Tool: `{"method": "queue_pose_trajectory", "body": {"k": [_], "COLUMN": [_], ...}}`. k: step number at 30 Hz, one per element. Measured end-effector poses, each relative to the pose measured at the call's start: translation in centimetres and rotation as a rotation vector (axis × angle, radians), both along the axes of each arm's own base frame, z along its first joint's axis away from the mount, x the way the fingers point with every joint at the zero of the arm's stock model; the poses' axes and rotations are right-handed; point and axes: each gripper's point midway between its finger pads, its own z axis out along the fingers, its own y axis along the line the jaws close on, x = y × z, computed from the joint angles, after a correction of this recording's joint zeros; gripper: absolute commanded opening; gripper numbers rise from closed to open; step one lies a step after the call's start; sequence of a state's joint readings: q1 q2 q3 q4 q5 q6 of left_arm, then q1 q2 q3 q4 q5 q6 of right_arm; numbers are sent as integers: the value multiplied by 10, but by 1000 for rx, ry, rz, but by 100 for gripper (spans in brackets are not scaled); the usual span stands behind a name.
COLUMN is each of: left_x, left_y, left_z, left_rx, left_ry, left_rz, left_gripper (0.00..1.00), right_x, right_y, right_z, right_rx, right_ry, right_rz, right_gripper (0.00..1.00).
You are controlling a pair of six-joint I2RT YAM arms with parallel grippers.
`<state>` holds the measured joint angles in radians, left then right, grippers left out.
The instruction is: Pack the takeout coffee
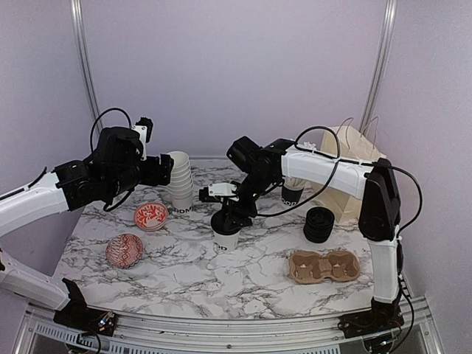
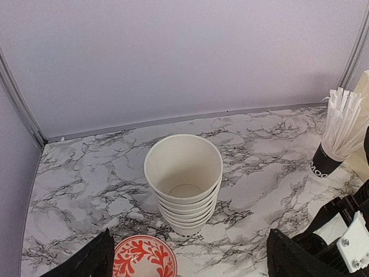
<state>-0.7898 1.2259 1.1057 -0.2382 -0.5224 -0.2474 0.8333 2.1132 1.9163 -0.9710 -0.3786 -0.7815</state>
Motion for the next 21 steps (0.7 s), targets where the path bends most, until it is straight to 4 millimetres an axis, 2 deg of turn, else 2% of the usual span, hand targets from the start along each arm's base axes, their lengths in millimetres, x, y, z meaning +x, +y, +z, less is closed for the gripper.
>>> {"method": "queue_pose_trajectory", "body": {"k": [4,8,11,16,19,21], "left_x": [0,-1,-1,-3,-3,-3], "left_y": [1,0,1,2,2,2], "left_z": [-3,-3,-3,-4,-5,-5], "left_rx": [5,3,3,5,4,6], "left_ry": [6,7,8,11,14,17], "left_rz": [-1,-4,-4,-5,-5,-5], "left_gripper": [92,92,92,92,92,92], "right_x": [3,21,50,115,146,160], "right_y": [0,2,0,-26,-37,-43], "right_z": [2,16,33,58,62,54], "right_rx": [-5,20,60,116,141,136], "right_ry": [-6,-36,-73,-147,-172,-173], "right_rz": [-12,-52,-113,-274,-348,-385], "right_gripper": [74,74,74,74,74,75]}}
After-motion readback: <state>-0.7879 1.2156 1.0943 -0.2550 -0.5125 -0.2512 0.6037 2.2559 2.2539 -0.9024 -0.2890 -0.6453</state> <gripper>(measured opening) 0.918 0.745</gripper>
